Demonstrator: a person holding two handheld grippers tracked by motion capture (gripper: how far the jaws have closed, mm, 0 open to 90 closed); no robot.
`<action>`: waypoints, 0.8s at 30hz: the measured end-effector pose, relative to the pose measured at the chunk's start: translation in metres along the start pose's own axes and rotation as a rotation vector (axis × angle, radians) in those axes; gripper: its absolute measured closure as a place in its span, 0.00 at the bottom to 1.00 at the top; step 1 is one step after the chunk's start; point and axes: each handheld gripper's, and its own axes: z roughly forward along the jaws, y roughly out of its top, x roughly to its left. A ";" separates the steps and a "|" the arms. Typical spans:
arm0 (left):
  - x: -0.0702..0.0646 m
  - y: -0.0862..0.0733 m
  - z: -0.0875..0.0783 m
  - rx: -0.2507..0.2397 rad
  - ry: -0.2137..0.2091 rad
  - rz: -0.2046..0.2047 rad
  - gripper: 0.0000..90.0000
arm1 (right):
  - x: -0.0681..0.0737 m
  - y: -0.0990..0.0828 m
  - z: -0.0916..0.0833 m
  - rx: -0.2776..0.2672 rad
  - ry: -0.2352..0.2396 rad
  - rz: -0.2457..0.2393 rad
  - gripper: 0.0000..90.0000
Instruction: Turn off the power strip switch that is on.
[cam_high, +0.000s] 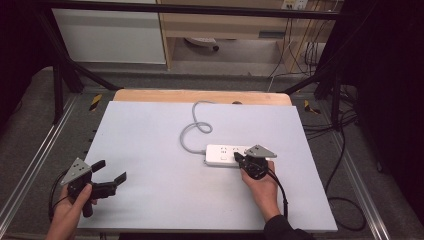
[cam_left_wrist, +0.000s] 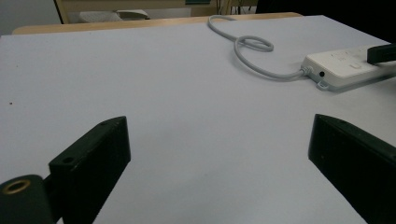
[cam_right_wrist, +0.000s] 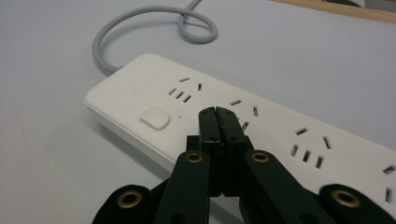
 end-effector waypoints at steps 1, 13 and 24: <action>0.000 0.000 0.000 0.000 -0.002 0.002 0.06 | 0.000 0.000 0.000 0.001 0.000 -0.001 1.00; 0.000 0.000 0.000 0.002 0.001 0.000 0.07 | -0.001 0.001 -0.001 0.014 0.009 0.011 1.00; 0.000 0.000 0.000 0.005 0.002 0.004 0.07 | -0.001 0.002 0.000 0.018 0.010 0.012 1.00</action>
